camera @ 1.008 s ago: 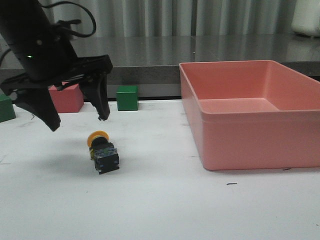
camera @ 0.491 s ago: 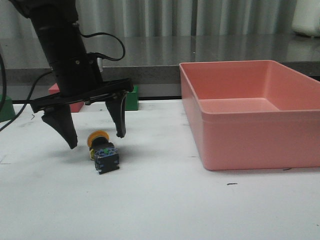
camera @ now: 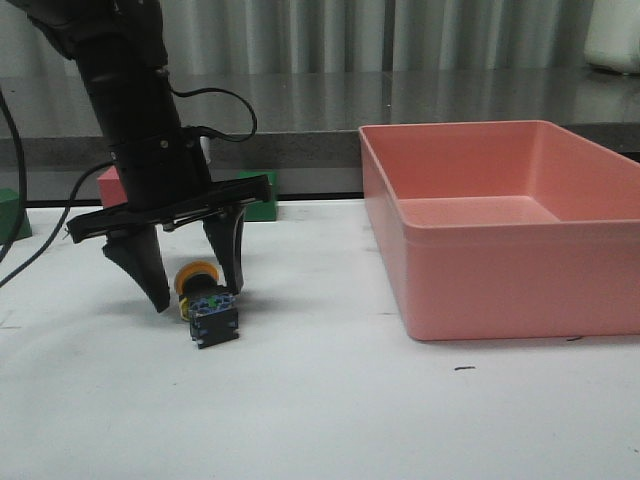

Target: Place and stand button with both arms

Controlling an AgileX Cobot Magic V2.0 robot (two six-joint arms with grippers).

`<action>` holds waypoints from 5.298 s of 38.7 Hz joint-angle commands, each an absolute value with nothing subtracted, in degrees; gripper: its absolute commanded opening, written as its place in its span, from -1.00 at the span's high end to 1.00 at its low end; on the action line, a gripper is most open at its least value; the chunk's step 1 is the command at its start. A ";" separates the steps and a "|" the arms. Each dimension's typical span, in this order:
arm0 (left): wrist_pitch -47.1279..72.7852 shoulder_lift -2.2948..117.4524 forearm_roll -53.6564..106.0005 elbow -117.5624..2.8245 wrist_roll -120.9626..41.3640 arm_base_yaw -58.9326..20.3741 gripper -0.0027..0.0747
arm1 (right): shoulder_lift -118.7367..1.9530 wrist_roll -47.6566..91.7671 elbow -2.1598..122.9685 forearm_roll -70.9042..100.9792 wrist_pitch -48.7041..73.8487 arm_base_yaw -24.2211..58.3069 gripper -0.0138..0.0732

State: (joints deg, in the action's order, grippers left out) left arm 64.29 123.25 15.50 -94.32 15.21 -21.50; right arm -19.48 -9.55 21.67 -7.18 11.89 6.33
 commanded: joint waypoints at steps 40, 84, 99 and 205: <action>43.74 101.95 1.91 -80.27 13.67 -24.93 0.72 | -19.82 -9.22 23.15 -7.95 6.96 6.20 0.83; -63.04 97.59 -3.57 -24.59 0.72 -22.26 0.71 | -19.82 -9.22 23.15 -7.95 6.96 6.20 0.83; -77.92 109.74 -3.26 -22.31 0.72 -22.26 0.71 | -19.82 -9.22 23.15 -7.95 6.96 6.20 0.83; 28.58 26.45 -9.50 -34.87 11.86 -22.37 0.98 | -19.82 -9.22 23.15 -7.95 6.96 6.20 0.83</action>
